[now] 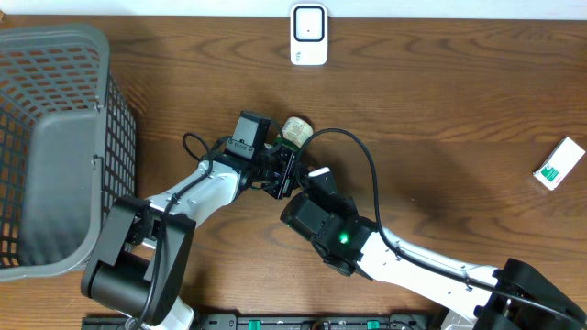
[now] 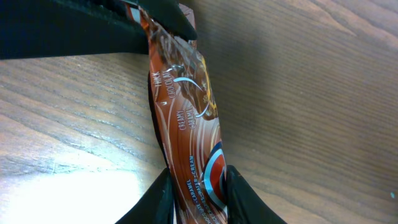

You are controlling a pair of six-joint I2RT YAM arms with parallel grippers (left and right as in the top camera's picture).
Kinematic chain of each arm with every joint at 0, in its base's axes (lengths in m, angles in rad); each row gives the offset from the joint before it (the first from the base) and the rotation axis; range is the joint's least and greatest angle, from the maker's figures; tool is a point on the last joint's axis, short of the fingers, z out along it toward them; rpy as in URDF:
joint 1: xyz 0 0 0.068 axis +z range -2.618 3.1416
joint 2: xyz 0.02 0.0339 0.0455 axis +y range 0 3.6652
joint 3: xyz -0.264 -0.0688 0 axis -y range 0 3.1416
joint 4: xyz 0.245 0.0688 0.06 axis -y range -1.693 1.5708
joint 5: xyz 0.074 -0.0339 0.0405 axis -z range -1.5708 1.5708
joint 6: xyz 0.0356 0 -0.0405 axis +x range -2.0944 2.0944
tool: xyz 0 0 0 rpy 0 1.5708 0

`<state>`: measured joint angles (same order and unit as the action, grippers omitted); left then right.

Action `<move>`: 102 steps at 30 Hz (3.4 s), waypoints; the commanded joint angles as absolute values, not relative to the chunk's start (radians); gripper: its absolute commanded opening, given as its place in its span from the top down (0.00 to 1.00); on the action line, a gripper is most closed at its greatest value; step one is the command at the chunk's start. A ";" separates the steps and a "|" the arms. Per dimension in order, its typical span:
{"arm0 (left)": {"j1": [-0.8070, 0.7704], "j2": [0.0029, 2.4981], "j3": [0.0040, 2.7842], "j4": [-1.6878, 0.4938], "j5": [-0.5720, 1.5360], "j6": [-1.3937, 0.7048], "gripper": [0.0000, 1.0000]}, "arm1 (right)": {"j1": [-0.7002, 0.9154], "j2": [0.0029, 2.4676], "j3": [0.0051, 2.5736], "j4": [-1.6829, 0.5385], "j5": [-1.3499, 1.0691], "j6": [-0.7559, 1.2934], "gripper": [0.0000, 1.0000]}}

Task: Scan the item barcode

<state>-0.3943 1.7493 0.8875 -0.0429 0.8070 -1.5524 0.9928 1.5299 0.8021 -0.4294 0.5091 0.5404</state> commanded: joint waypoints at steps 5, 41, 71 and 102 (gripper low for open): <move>-0.392 1.754 0.882 -0.043 0.827 -1.561 0.93 | 0.975 1.532 0.795 -0.431 0.511 0.546 0.85; -0.392 1.754 0.882 -0.043 0.828 -1.448 0.92 | 0.658 1.231 0.796 -0.637 -0.035 0.409 0.39; -0.435 1.264 0.882 -0.485 0.324 -0.876 0.25 | 0.604 1.304 0.796 -0.667 -0.166 -0.168 0.01; -0.458 0.927 0.882 -0.905 -0.046 -0.805 0.24 | 0.601 1.831 1.043 -0.757 -0.289 -0.380 0.17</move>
<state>-0.4553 0.9314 0.8848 -0.9016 -0.0162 -0.8139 0.6098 1.8034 1.0401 -0.7437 -0.2768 -0.3527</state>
